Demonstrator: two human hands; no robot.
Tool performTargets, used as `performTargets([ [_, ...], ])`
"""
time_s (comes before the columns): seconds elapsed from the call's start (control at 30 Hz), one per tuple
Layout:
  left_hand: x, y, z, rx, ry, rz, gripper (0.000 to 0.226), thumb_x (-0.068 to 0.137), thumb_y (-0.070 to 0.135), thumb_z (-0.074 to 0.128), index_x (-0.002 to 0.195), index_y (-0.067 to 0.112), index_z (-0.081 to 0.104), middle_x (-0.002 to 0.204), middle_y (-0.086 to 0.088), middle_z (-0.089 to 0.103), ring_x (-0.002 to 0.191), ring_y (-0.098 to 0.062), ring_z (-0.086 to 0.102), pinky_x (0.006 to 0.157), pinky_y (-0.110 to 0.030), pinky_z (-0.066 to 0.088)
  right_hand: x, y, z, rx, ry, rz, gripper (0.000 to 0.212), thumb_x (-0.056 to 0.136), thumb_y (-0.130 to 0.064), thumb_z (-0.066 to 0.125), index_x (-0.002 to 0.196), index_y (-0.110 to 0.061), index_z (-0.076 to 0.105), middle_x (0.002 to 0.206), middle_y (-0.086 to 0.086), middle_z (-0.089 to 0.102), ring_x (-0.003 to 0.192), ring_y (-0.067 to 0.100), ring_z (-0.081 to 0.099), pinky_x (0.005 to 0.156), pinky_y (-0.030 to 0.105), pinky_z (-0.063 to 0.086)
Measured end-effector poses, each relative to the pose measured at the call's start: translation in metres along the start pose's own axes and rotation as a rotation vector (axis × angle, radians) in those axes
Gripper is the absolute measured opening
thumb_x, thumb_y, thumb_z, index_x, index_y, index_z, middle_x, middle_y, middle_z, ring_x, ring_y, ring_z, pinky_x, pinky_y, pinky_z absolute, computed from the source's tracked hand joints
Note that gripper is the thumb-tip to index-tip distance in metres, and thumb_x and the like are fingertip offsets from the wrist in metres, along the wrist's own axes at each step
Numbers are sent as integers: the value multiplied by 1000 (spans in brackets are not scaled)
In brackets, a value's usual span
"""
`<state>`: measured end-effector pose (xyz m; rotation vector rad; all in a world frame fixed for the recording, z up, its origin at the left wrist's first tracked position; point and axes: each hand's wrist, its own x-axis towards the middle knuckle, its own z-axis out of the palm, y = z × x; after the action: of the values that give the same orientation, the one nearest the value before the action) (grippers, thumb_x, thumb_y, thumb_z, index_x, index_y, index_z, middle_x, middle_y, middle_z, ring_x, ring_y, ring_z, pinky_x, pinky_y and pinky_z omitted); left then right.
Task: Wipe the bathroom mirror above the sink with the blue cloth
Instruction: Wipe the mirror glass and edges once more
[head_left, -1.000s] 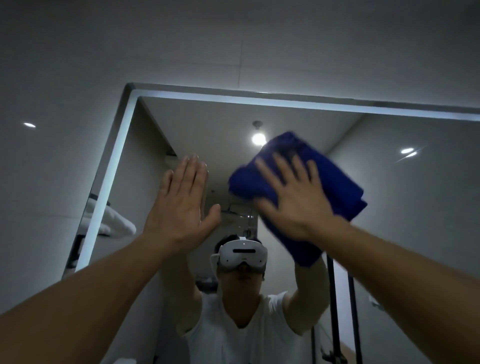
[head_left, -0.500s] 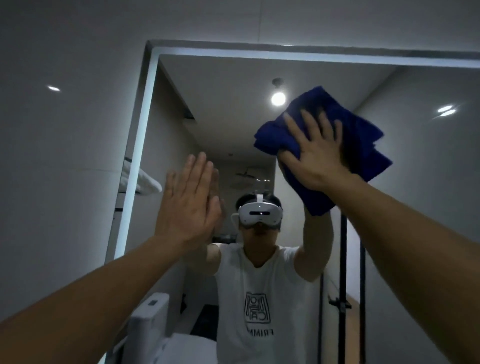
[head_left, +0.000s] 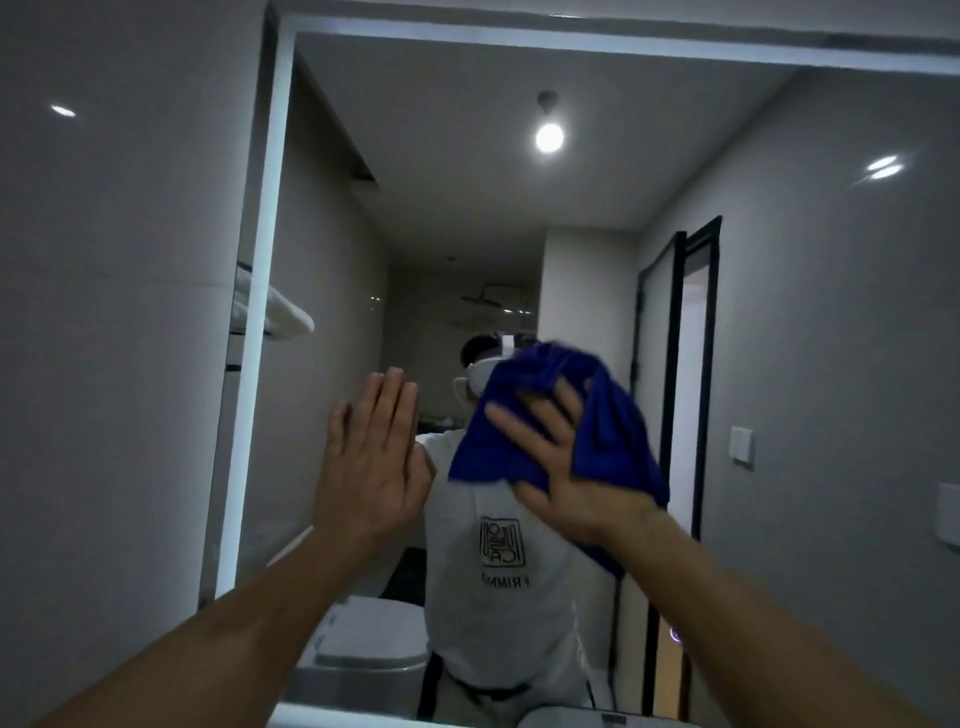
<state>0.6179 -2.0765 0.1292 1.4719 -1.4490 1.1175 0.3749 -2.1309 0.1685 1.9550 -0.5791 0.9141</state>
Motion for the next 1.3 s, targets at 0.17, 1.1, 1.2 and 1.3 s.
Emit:
performTargets([
  [0.17, 0, -1, 4, -8, 16, 5, 67, 98, 42, 23, 157, 12, 12, 166, -10, 11, 153, -25, 7, 122, -47, 7, 64, 20, -21, -42, 60, 397, 74, 91, -59, 33, 157, -36, 7, 165, 5, 7, 150, 33, 0, 119, 55, -6],
  [1.1, -105, -40, 23, -1, -72, 101, 68, 100, 41, 23, 158, 7, 13, 166, -12, 2, 154, -26, -2, 123, -48, -1, -72, -115, 48, -69, 1, 350, 78, 87, -56, 45, 156, -31, 17, 159, 10, 20, 144, 42, 18, 119, 59, -5],
  [1.2, -116, -43, 30, 36, -84, 89, 71, 98, 41, 26, 158, 12, 1, 165, -8, -7, 154, -25, -6, 123, -48, -2, -133, -162, 83, -66, -61, 81, 78, 83, -54, 55, 153, -32, 27, 154, 7, 29, 144, 39, 20, 119, 59, -3],
  [1.3, -116, -42, 31, 43, -63, 102, 73, 97, 40, 26, 157, 13, -3, 165, -9, -6, 153, -27, -2, 122, -51, 2, -182, -181, 104, -53, -60, -154, 61, 91, -42, 53, 148, -29, 35, 157, 3, 28, 152, 29, 7, 121, 53, -4],
])
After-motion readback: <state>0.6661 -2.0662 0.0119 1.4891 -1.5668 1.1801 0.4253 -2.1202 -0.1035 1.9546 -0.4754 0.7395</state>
